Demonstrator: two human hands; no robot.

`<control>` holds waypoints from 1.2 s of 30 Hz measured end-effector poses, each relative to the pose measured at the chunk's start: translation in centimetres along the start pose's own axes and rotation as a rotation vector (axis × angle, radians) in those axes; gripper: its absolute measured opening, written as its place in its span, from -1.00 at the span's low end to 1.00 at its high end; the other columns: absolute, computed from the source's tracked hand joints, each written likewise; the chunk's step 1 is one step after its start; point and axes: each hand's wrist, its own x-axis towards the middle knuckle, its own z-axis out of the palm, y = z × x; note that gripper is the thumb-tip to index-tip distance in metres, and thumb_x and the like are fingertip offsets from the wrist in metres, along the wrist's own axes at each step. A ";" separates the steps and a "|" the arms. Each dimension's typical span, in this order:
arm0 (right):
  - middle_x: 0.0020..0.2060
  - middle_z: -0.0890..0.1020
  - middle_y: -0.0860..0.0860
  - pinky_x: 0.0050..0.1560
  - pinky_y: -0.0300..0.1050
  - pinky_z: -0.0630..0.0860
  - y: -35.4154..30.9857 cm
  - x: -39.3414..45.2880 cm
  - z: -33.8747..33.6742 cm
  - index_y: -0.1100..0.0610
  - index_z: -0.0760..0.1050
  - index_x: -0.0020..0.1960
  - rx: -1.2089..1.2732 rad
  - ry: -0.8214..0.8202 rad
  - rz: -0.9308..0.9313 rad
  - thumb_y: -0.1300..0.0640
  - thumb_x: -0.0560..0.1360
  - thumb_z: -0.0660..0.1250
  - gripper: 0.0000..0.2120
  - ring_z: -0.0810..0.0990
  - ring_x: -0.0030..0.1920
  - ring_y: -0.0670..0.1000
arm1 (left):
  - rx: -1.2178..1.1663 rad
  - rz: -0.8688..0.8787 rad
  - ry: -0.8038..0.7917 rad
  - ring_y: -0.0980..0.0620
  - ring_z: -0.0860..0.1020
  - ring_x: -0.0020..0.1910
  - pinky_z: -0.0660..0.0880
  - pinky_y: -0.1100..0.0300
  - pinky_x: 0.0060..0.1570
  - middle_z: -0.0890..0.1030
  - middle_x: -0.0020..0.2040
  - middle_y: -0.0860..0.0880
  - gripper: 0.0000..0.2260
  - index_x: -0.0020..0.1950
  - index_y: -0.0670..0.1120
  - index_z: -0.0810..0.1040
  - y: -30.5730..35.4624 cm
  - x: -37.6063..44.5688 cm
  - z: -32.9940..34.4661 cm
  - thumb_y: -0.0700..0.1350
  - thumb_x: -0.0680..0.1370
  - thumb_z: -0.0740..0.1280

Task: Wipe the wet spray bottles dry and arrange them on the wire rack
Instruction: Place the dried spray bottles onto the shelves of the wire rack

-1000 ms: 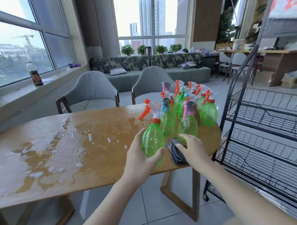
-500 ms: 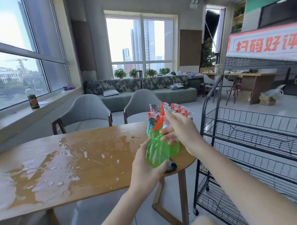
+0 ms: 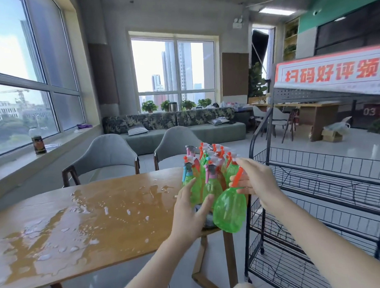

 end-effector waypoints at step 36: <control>-0.13 0.74 0.06 -0.10 0.11 0.66 -0.6 9.0 -18.0 -0.15 0.57 0.32 -0.238 0.217 -0.193 -0.07 0.67 0.27 -0.74 0.74 -0.15 0.07 | -0.443 -0.047 -0.393 -0.01 0.68 -0.02 0.66 0.05 0.04 0.69 0.07 -0.18 -0.80 0.31 0.05 0.63 12.5 16.1 16.2 -0.03 0.76 0.26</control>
